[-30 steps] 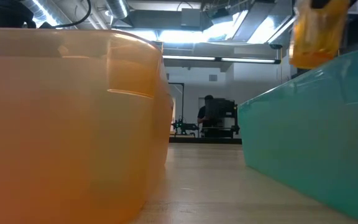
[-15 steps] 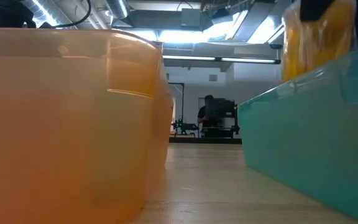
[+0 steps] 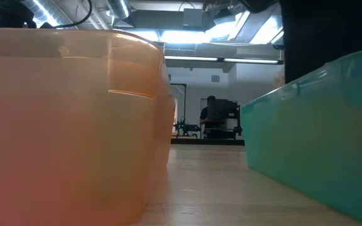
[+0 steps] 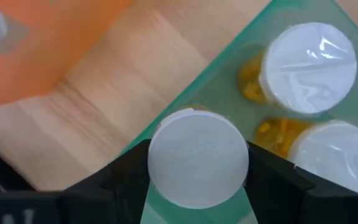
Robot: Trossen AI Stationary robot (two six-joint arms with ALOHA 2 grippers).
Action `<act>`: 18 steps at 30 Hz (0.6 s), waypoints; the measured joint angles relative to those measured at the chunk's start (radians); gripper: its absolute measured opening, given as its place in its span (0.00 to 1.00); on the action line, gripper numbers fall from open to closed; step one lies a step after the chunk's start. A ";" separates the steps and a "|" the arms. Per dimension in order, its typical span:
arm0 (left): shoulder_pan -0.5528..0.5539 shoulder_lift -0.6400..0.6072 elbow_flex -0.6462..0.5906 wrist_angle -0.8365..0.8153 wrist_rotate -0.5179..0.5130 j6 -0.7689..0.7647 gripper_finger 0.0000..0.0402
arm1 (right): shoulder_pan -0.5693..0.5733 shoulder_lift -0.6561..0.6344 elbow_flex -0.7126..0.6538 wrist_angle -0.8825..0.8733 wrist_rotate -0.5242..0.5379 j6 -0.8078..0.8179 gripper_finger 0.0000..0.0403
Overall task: Pick and place medicine bottles into bin by pill shape (circle, oval)
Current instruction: Put the top big orange pill bottle into the green bin, then put the big orange pill bottle into the green bin
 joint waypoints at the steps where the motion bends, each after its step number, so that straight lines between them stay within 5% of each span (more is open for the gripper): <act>1: 0.000 0.000 0.000 0.000 0.000 0.000 0.45 | -0.002 0.000 0.000 -0.002 0.000 0.007 0.57; 12: 0.000 0.000 0.000 0.000 0.000 0.000 0.45 | -0.004 0.000 0.002 -0.021 0.001 0.050 0.69; 18: 0.000 0.000 0.000 0.000 0.000 0.000 0.45 | 0.007 -0.002 0.130 -0.146 0.075 0.051 0.69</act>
